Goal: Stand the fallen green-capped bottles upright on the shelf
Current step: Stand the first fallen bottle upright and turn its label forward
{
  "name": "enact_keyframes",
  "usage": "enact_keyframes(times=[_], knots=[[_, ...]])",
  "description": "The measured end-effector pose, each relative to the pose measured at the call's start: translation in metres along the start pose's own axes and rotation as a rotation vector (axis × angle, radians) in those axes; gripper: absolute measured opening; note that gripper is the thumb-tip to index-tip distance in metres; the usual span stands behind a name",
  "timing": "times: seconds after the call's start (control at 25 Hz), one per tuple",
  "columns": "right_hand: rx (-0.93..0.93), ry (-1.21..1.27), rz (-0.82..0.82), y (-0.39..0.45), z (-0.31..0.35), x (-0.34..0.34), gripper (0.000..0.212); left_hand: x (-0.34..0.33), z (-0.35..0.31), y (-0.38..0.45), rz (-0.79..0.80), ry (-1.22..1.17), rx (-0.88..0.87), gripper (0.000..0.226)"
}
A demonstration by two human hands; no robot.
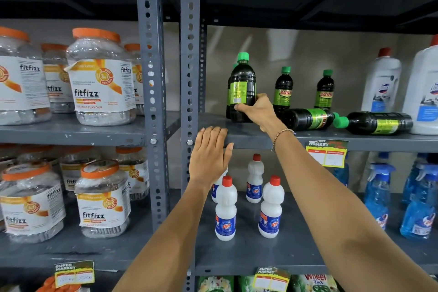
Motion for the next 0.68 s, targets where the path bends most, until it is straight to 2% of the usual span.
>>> enact_keyframes(times=[0.12,0.28,0.44,0.6,0.68], knots=[[-0.005,-0.035,0.048,0.005,-0.013,-0.006,0.068,-0.002,0.000,0.000,0.009,0.013,-0.008,0.047],[-0.015,0.042,0.157,0.008,-0.021,-0.009,0.076,-0.001,-0.001,0.000,-0.007,0.010,-0.005,0.045],[-0.023,0.092,0.179,0.010,-0.023,-0.010,0.083,0.002,-0.002,0.000,-0.017,0.005,0.002,0.044],[-0.037,0.138,0.162,0.012,-0.025,-0.008,0.070,0.002,-0.002,0.000,-0.017,0.004,0.003,0.043],[-0.035,0.095,0.143,0.013,-0.027,-0.008,0.072,0.002,-0.001,0.001,-0.013,0.003,0.006,0.043]])
Point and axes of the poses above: each hand's wrist, its own y-axis towards the middle knuckle, its own x-axis out of the back of the hand, z = x × y, the point moved 4 cm from there along y, towards the middle knuckle, and after that the axes turned 13 degrees about z, right-handed, at the moved point
